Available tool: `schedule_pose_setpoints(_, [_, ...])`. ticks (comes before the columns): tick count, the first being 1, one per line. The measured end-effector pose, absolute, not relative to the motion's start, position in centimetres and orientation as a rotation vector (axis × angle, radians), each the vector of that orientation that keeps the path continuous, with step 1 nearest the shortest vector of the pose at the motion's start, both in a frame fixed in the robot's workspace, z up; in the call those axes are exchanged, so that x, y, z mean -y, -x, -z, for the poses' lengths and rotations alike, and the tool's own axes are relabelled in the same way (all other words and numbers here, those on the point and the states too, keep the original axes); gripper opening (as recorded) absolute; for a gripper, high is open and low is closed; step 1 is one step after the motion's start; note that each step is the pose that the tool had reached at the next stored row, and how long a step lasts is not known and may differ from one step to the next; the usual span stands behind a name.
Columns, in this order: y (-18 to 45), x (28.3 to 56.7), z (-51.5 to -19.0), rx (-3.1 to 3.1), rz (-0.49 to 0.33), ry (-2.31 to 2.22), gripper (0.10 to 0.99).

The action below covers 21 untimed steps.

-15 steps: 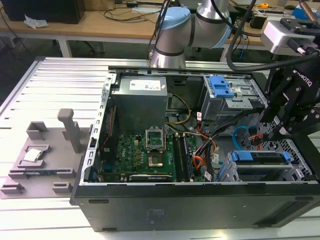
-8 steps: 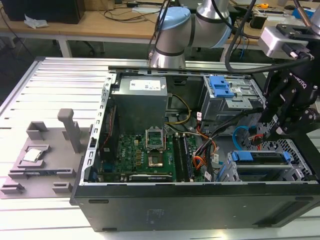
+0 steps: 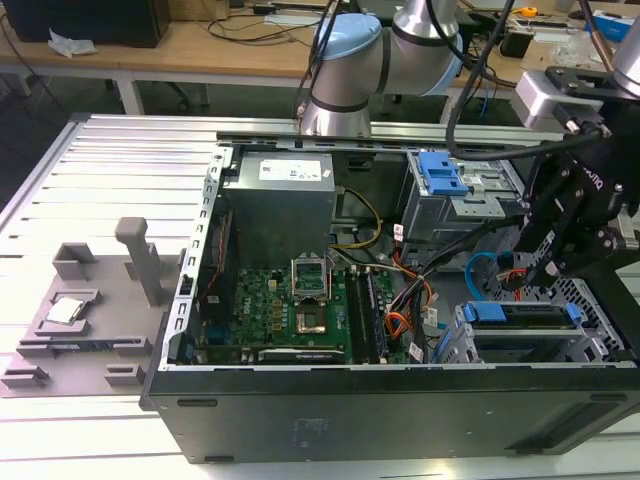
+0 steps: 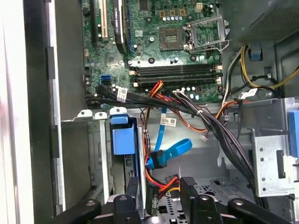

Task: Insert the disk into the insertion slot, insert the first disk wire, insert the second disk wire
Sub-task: 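Insert the first disk wire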

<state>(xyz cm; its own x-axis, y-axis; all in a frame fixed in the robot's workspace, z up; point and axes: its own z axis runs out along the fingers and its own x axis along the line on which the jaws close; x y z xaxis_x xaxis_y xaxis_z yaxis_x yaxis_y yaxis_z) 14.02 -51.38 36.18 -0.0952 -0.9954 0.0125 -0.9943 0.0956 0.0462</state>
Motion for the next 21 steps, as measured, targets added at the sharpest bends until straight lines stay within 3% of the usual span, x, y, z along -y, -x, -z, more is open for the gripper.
schedule_pose_setpoints(9, [-14.13, 51.38, -35.85, 2.307, 0.007, -2.044, 0.482])
schedule_pose_setpoints(10, [-14.13, 51.38, -35.85, 2.306, 0.006, -2.044, 0.467])
schedule_pose_setpoints(11, [-14.13, 51.38, -35.85, 2.305, 0.003, -2.043, 0.337])
schedule_pose_setpoints(14, [-14.13, 51.38, -35.85, 2.303, -0.002, -2.040, 0.169])
schedule_pose_setpoints(21, [-14.13, 51.38, -35.85, 2.298, -0.013, -2.036, 0.169])
